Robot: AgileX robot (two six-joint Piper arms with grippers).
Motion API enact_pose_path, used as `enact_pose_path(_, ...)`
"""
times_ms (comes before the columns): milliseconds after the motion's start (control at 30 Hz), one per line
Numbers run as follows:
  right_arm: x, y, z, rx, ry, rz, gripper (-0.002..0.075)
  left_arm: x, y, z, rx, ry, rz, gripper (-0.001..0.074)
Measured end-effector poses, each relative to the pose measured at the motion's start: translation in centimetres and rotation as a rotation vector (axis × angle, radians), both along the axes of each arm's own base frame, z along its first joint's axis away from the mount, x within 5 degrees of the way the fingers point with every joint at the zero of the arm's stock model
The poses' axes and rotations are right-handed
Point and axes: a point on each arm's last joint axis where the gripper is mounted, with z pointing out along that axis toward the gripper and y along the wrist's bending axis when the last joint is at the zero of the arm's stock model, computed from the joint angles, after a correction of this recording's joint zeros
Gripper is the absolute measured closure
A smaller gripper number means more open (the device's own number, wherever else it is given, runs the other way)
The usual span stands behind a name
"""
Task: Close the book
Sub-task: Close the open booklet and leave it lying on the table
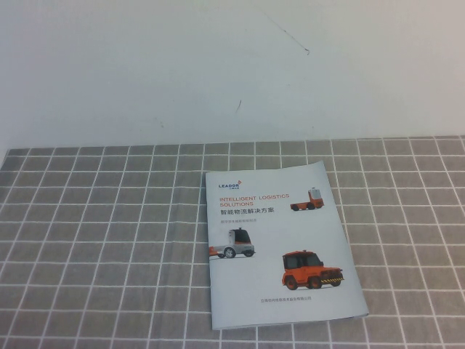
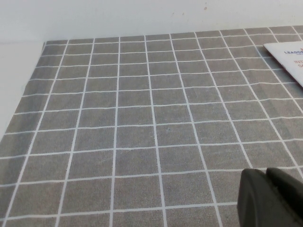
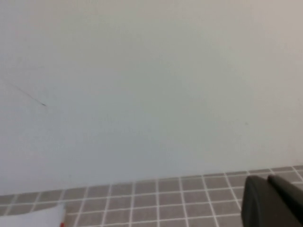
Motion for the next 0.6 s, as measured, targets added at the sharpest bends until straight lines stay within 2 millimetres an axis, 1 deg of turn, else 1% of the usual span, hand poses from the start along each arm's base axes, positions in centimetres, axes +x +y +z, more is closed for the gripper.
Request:
enact_pose_path(100,0.0,-0.5,-1.2,-0.061,0.022,-0.052,0.0729,0.0,0.0,0.0,0.000,0.000,0.000,0.0738)
enact_pose_path(133,0.0,-0.5,-1.7,-0.081,0.029,-0.050,0.0729,0.0,0.0,0.0,0.000,0.000,0.000,0.0738)
enact_pose_path(167,0.0,-0.4,-2.1,-0.065,0.033,-0.048,0.0729,0.0,0.0,0.0,0.000,0.000,0.000,0.0738)
enact_pose_path(267,-0.2,-0.1,-3.1,-0.127,0.047,-0.009,0.0729,0.0,0.0,0.0,0.000,0.000,0.000,0.0738)
enact_pose_path(300,-0.4,0.0,-3.4,-0.126,0.063,0.003,0.0729,0.0,0.0,0.0,0.000,0.000,0.000,0.0738)
enact_pose_path(367,-0.6,0.2,-4.1,-0.184,0.127,0.018,0.0729,0.0,0.0,0.0,0.000,0.000,0.000,0.0738)
enact_pose_path(500,-1.2,0.0,-6.1,-0.252,0.245,-0.009,0.0729,0.0,0.0,0.0,0.000,0.000,0.000,0.0738)
enact_pose_path(600,-1.6,-0.1,-6.5,-0.282,0.248,-0.026,0.0729,0.0,0.0,0.0,0.001,0.000,0.000,0.0738)
